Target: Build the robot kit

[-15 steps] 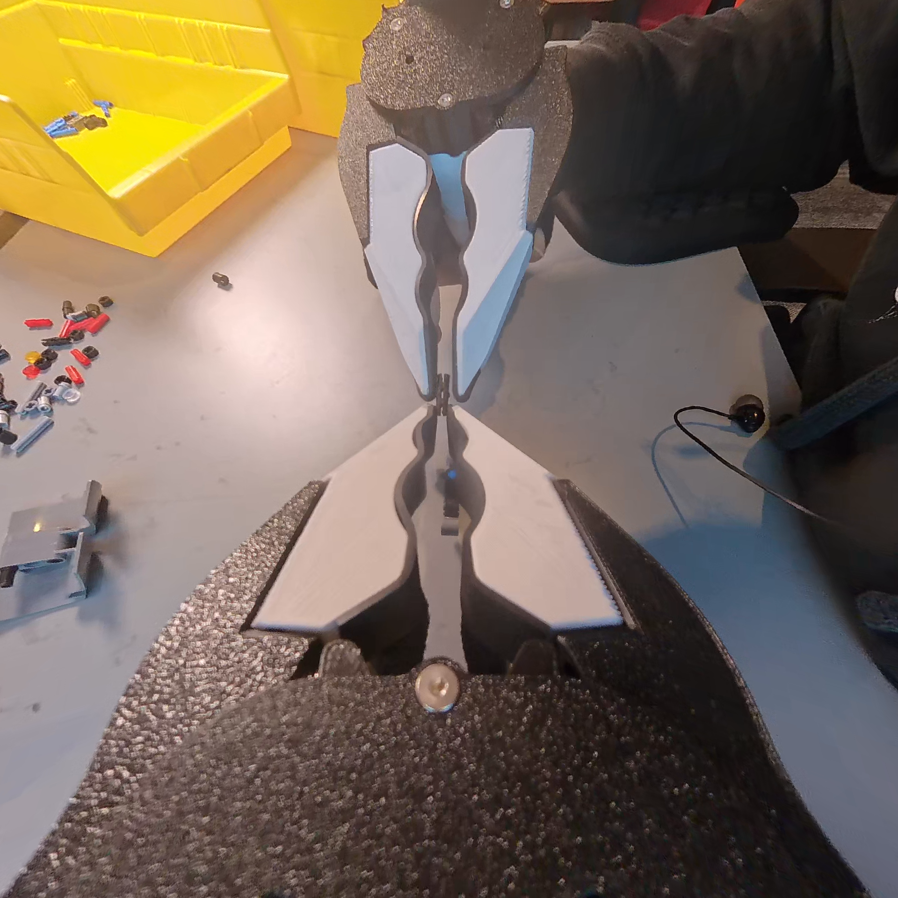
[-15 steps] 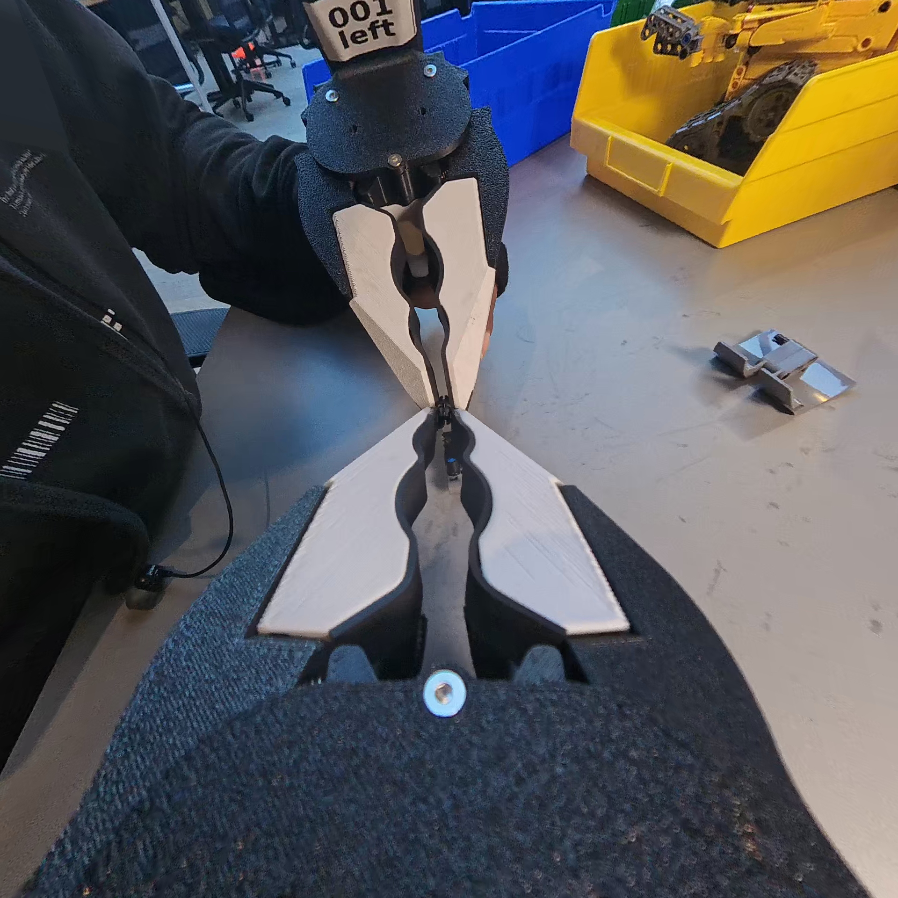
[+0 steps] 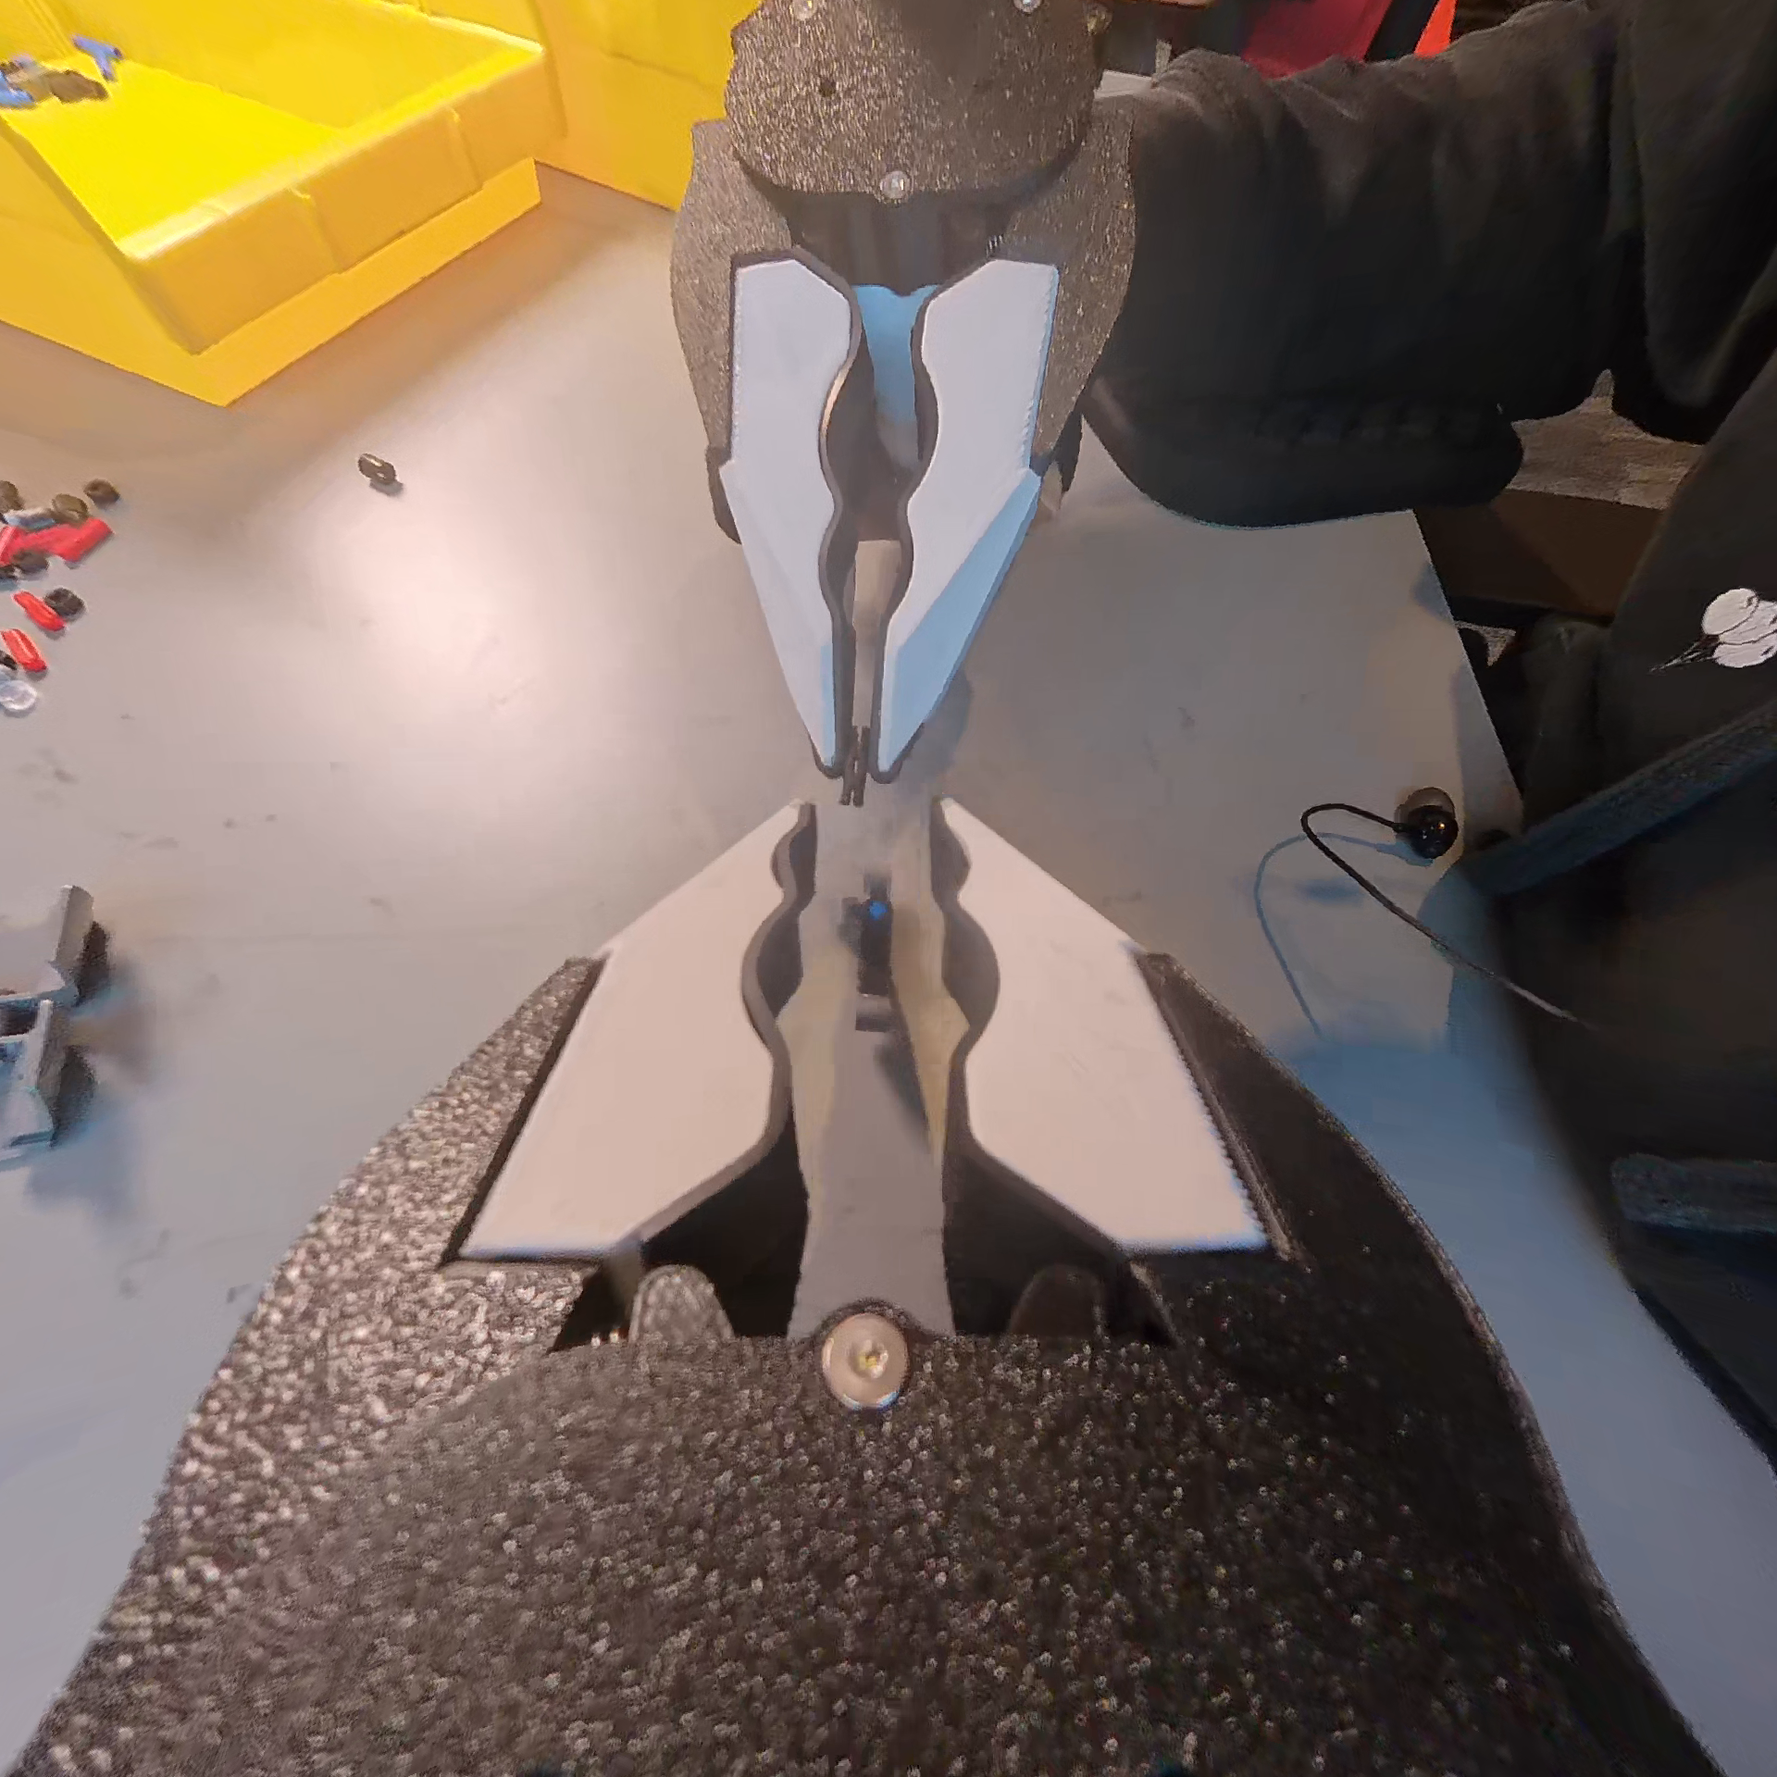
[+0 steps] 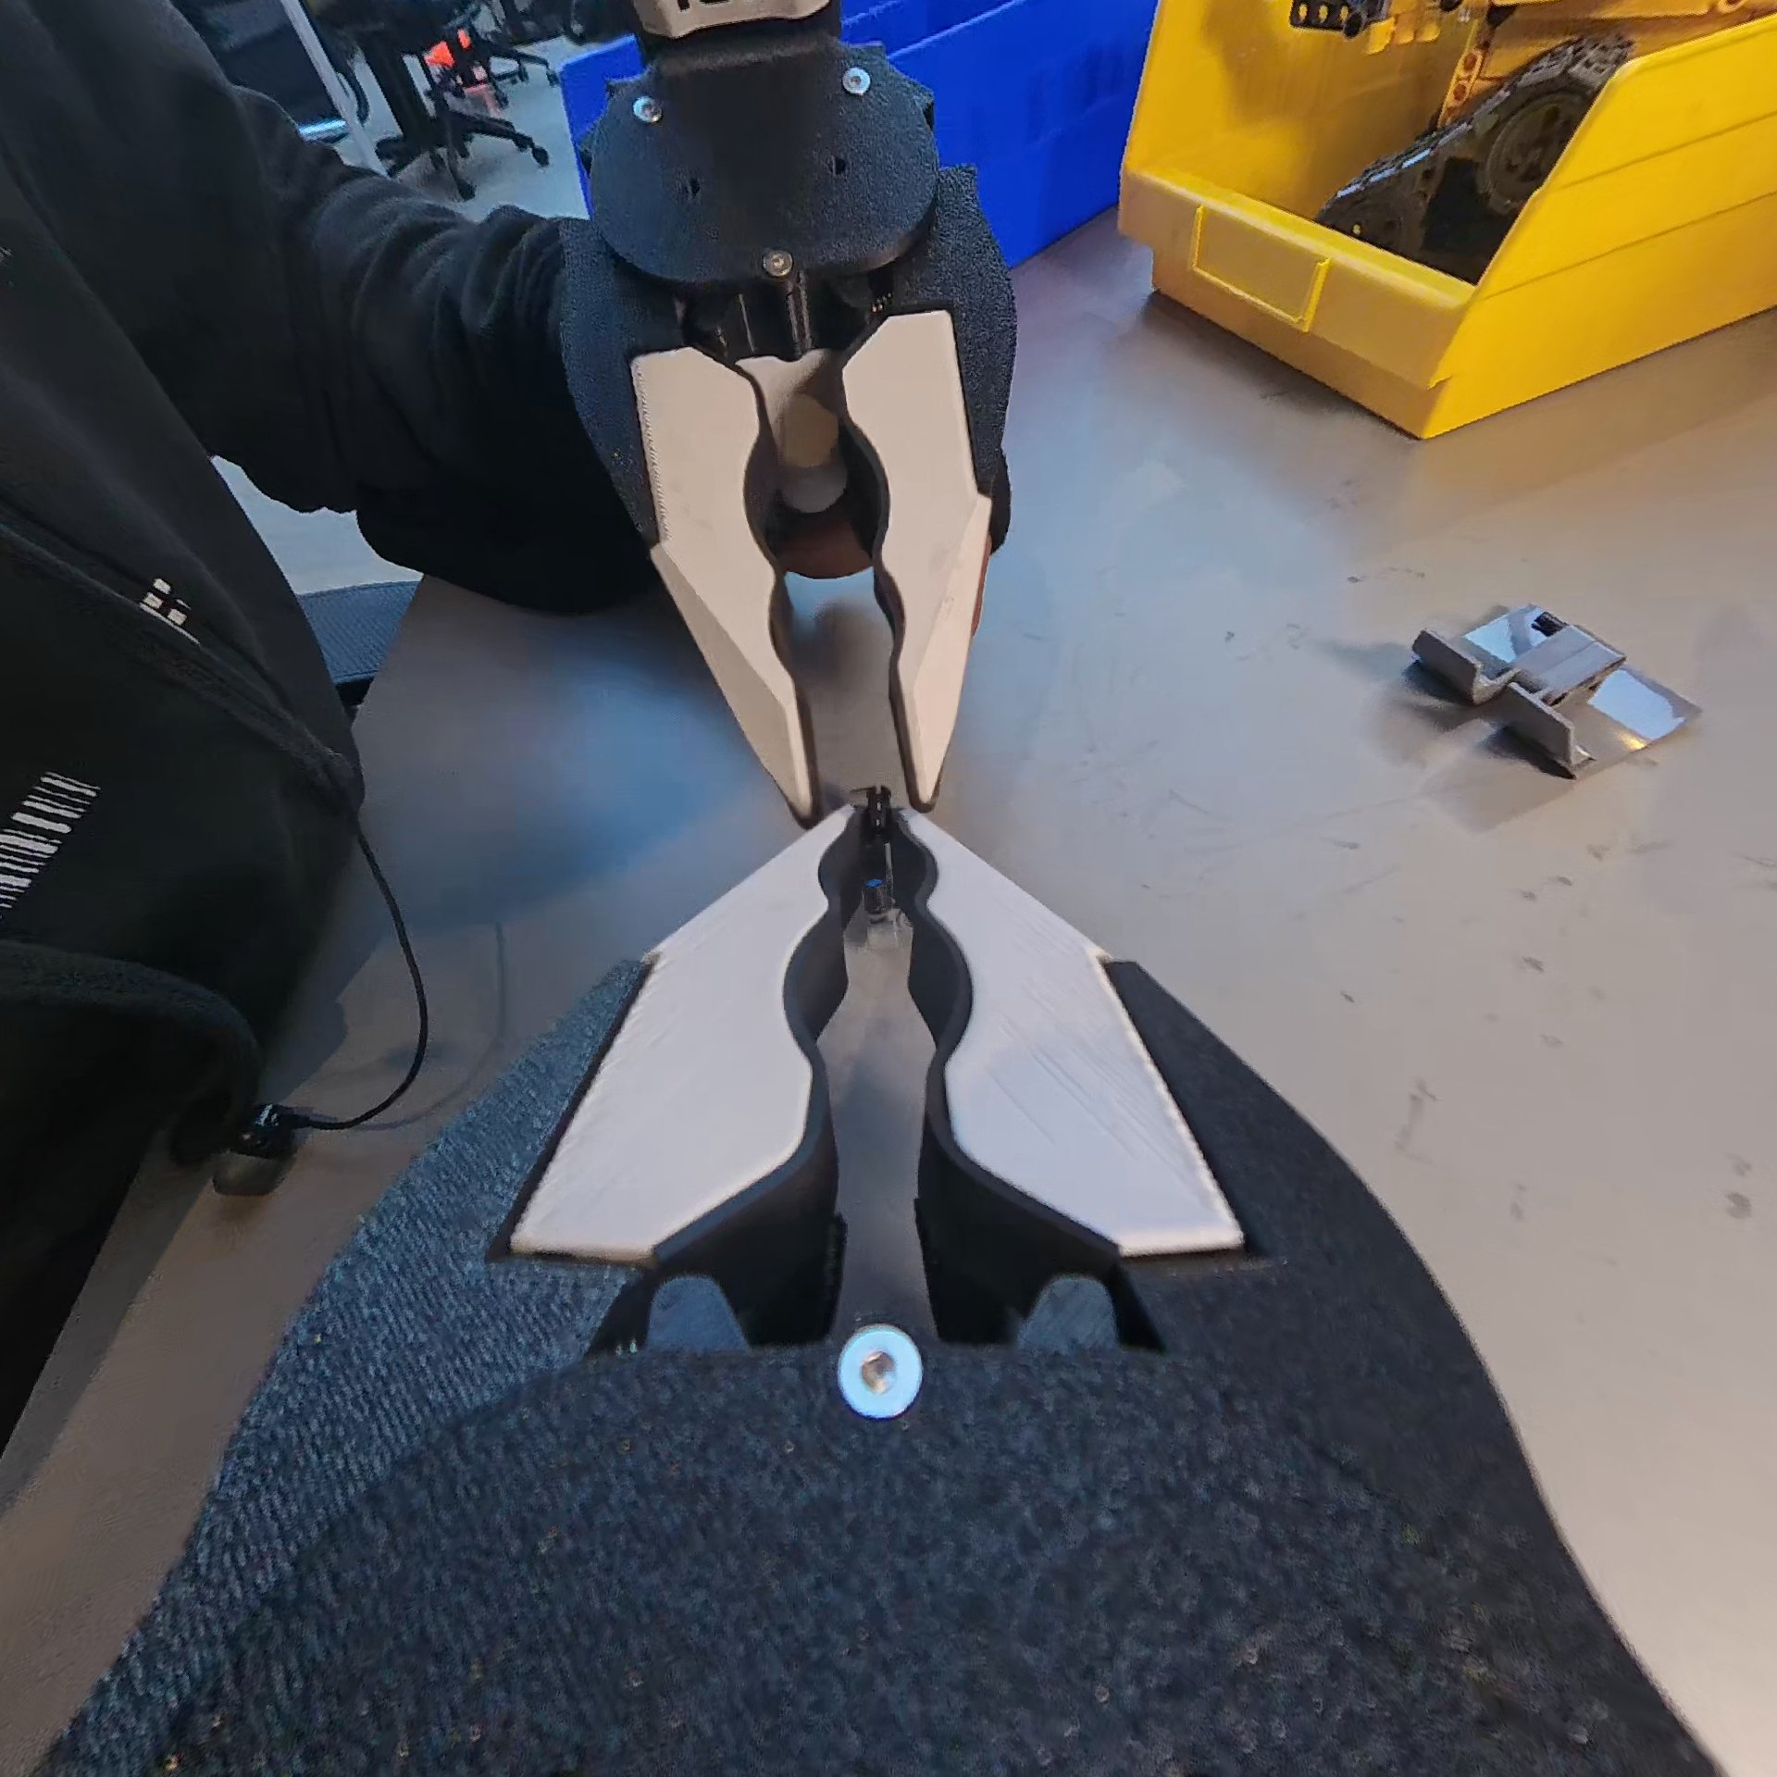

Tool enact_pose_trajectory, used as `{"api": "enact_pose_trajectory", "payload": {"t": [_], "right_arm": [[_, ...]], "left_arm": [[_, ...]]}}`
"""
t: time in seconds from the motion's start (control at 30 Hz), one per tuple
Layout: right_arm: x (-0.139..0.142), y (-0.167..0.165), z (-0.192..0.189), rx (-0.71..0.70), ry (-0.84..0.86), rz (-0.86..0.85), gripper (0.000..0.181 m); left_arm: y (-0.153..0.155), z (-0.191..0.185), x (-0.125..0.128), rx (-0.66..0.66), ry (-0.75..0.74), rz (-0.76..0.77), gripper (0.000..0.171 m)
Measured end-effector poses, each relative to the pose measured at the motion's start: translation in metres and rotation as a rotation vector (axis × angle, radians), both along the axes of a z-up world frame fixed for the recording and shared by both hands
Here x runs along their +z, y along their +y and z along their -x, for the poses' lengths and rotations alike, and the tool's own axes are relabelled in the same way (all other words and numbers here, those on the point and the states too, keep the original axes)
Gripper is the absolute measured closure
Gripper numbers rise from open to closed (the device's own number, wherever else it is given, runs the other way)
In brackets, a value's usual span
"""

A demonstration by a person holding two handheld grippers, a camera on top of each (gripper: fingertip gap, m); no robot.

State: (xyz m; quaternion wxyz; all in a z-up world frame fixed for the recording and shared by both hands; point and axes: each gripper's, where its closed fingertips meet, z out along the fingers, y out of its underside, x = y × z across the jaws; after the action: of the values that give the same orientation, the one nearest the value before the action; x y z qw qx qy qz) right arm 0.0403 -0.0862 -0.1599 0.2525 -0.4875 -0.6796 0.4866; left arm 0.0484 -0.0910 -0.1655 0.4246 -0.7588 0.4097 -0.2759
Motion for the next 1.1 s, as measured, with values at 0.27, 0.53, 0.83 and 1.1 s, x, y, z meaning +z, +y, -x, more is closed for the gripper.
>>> {"api": "enact_pose_trajectory", "payload": {"t": [0.27,0.53,0.83,1.1], "right_arm": [[-0.007,0.009,-0.001,-0.027,-0.026,-0.002,0.177],[-0.008,0.011,0.0,-0.037,-0.038,0.013,0.177],[-0.008,0.011,0.001,-0.046,-0.036,-0.014,0.177],[-0.008,0.017,0.002,-0.075,-0.029,-0.044,0.177]], "left_arm": [[-0.004,0.01,-0.032,-0.011,0.082,0.145,0.135],[-0.006,0.011,-0.048,-0.024,0.223,0.095,0.141],[-0.007,0.009,-0.049,-0.034,0.287,0.041,0.154],[-0.008,0.007,-0.05,-0.048,0.285,0.027,0.165]]}}
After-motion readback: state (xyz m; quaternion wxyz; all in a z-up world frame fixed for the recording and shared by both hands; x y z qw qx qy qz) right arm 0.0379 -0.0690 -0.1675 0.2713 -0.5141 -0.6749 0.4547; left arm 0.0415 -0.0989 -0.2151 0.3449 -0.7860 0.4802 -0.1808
